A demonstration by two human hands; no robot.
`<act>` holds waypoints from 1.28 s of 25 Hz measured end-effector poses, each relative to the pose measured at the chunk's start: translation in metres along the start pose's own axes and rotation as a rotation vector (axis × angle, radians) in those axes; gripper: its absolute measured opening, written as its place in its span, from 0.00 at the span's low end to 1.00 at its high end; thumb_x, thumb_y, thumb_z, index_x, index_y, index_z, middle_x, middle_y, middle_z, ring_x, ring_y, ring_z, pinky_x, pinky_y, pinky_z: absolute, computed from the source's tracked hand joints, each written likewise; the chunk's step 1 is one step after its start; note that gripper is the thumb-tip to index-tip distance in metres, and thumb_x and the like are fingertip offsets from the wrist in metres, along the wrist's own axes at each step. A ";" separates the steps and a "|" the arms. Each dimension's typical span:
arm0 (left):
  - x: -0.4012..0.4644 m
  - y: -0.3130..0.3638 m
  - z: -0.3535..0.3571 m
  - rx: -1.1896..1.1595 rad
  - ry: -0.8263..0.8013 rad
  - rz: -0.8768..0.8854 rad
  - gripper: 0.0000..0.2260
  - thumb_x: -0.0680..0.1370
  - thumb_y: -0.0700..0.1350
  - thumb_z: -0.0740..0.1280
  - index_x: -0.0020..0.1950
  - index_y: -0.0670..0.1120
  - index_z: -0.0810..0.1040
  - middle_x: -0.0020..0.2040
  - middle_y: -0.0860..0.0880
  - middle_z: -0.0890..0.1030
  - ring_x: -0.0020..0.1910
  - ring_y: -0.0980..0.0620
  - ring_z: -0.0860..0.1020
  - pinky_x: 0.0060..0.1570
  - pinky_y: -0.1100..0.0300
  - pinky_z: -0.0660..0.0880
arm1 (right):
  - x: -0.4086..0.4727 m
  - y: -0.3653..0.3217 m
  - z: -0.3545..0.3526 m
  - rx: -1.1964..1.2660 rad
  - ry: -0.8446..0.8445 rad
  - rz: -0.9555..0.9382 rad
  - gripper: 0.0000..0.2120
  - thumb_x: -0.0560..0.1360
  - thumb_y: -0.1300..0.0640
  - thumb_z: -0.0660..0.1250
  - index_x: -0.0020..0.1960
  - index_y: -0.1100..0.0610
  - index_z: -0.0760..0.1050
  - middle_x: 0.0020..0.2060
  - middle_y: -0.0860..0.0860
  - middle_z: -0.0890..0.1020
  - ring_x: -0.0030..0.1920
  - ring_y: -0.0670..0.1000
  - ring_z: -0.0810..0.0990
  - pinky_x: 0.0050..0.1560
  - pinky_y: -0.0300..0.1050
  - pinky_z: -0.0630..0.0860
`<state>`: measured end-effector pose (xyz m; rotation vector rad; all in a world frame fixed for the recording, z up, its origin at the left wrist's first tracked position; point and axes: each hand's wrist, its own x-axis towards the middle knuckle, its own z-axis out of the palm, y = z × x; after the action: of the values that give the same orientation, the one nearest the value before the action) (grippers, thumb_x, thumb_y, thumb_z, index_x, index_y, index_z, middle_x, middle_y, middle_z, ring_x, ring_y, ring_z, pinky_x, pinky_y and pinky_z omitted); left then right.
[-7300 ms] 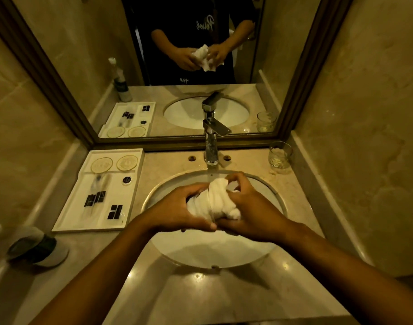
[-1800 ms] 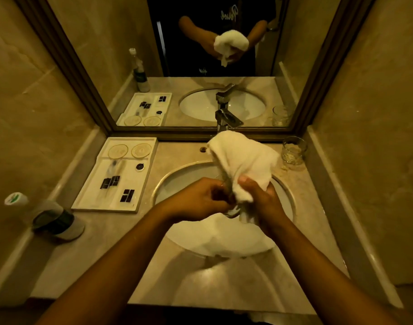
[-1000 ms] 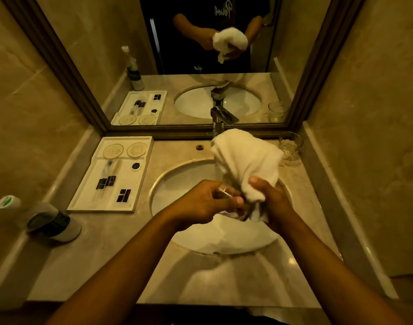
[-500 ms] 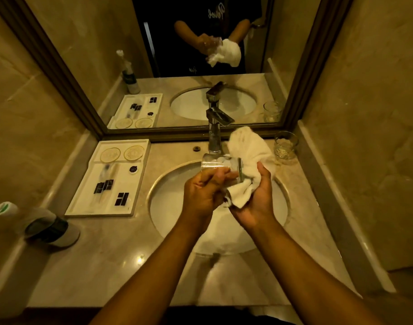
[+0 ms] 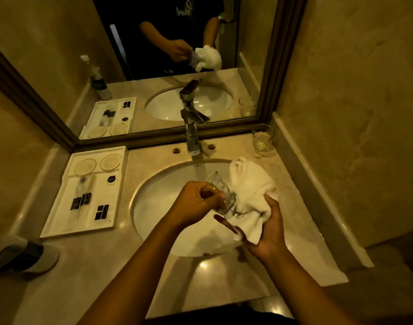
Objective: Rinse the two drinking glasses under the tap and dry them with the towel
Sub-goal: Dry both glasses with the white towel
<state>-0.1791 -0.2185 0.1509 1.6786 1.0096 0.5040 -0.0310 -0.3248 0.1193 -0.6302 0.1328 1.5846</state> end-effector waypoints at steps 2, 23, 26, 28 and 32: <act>0.005 0.008 0.017 0.158 -0.009 0.097 0.07 0.75 0.49 0.72 0.41 0.46 0.84 0.40 0.50 0.83 0.39 0.56 0.81 0.42 0.55 0.79 | -0.006 -0.003 -0.012 0.129 -0.009 -0.025 0.32 0.77 0.37 0.55 0.70 0.59 0.74 0.68 0.65 0.74 0.67 0.68 0.74 0.68 0.67 0.67; 0.184 -0.023 0.079 -0.221 0.222 -0.035 0.41 0.63 0.43 0.84 0.71 0.53 0.68 0.67 0.52 0.77 0.64 0.53 0.78 0.63 0.47 0.78 | -0.015 -0.070 -0.092 -0.925 1.001 -0.465 0.31 0.64 0.44 0.79 0.63 0.50 0.74 0.62 0.49 0.78 0.63 0.53 0.77 0.64 0.51 0.74; 0.238 -0.032 0.084 -0.176 0.237 0.010 0.40 0.64 0.38 0.82 0.70 0.50 0.65 0.66 0.49 0.76 0.62 0.55 0.77 0.65 0.53 0.76 | 0.023 -0.083 -0.107 -0.586 2.209 -1.224 0.19 0.67 0.55 0.78 0.55 0.61 0.78 0.54 0.55 0.82 0.55 0.55 0.80 0.62 0.49 0.75; 0.263 -0.040 0.087 -0.157 0.240 0.020 0.41 0.65 0.38 0.82 0.72 0.50 0.64 0.65 0.49 0.75 0.61 0.54 0.76 0.60 0.62 0.77 | 0.064 -0.103 -0.116 -0.204 2.632 -1.482 0.20 0.68 0.57 0.77 0.56 0.63 0.80 0.52 0.53 0.84 0.55 0.54 0.82 0.58 0.57 0.76; 0.293 -0.062 0.090 -0.134 0.214 0.047 0.40 0.65 0.39 0.81 0.71 0.52 0.66 0.66 0.51 0.75 0.64 0.52 0.76 0.63 0.56 0.76 | 0.011 -0.049 -0.141 -1.268 2.172 -0.989 0.17 0.73 0.56 0.73 0.61 0.56 0.76 0.59 0.48 0.80 0.59 0.51 0.79 0.61 0.53 0.77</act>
<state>0.0270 -0.0243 0.0174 1.5554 1.0662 0.7785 0.0600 -0.3716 0.0105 -2.5741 0.2988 -0.7567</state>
